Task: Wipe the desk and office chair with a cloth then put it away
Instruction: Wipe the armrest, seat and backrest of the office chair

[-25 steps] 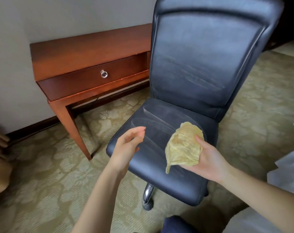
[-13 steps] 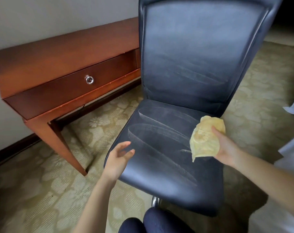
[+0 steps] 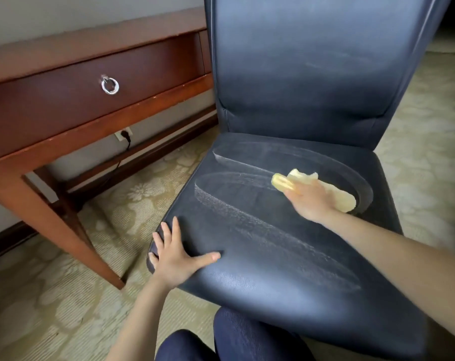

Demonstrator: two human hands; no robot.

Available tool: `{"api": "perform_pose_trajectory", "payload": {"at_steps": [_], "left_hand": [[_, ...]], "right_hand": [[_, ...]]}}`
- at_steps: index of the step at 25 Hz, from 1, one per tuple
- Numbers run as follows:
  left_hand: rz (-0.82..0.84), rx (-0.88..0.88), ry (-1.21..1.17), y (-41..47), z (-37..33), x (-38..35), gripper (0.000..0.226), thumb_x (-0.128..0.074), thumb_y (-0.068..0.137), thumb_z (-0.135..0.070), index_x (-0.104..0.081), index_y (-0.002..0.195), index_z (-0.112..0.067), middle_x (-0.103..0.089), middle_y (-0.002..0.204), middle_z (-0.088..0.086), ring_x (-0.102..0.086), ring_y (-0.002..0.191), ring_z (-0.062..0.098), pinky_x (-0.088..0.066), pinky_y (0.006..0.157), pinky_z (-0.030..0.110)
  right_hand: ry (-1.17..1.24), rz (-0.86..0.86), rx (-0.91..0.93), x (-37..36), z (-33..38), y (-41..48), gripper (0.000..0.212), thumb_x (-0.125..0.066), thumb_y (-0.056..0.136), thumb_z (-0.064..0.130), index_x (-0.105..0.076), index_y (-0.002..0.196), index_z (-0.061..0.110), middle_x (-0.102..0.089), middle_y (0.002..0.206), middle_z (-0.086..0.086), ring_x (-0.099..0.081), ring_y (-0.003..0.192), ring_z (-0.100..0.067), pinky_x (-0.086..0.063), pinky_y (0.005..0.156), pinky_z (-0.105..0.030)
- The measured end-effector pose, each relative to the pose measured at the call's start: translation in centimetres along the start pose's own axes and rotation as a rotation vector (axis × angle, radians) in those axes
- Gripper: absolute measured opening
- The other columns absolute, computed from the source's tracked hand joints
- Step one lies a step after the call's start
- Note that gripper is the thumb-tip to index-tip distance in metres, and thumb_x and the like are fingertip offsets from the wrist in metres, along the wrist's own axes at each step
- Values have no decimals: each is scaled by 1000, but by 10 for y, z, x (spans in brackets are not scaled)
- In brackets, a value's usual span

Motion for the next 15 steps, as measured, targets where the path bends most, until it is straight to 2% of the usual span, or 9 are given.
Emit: {"api": "perform_pose_trajectory", "payload": {"at_steps": [3, 5, 8, 11, 13, 15], "left_hand": [[-4, -21, 137, 13, 8, -12, 148, -68, 41, -81, 20, 148, -28, 28, 155, 1, 25, 142, 27, 5, 112, 57], [-18, -35, 167, 18, 10, -11, 148, -65, 39, -84, 19, 148, -28, 26, 156, 1, 23, 143, 27, 3, 112, 57], [1, -43, 214, 23, 12, -9, 147, -63, 41, -85, 20, 148, -27, 25, 156, 3, 21, 143, 29, -1, 112, 58], [-11, -57, 254, 26, 10, -9, 146, -62, 42, -86, 20, 147, -25, 24, 156, 5, 19, 144, 31, -3, 112, 59], [-7, -61, 263, 27, 10, -10, 148, -57, 39, -89, 21, 147, -25, 24, 156, 6, 18, 144, 33, -4, 111, 60], [10, -66, 259, 28, 10, -11, 152, -48, 31, -93, 22, 147, -24, 25, 156, 7, 18, 143, 33, -3, 111, 61]], "right_hand": [[-170, 76, 191, -41, 44, -1, 41, -26, 99, 47, -38, 138, 48, -33, 149, 7, -16, 141, -32, -18, 109, -53], [-204, 119, 323, -62, 75, -15, 41, -27, 99, 50, -30, 140, 53, -20, 157, 8, -8, 145, -29, -9, 113, -53], [-257, 155, 584, -77, 96, -53, 43, -29, 99, 52, -25, 142, 54, -12, 159, 11, -1, 147, -25, -2, 115, -49], [-261, 187, 757, -64, 63, -92, 46, -19, 95, 60, -21, 141, 57, -5, 157, 20, 10, 147, -15, 6, 117, -39], [-293, 217, 774, -52, 28, -110, 49, -8, 89, 67, -12, 138, 62, 4, 154, 27, 19, 143, -8, 11, 116, -29], [-299, 243, 702, -39, -2, -115, 49, -3, 86, 69, -8, 135, 65, 7, 151, 33, 22, 141, -1, 11, 114, -22]]}}
Point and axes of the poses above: each hand's wrist, its own y-axis towards the middle knuckle, its own x-axis out of the back of the hand, z = x × y, the point moved 7 cm from there along y, towards the middle knuckle
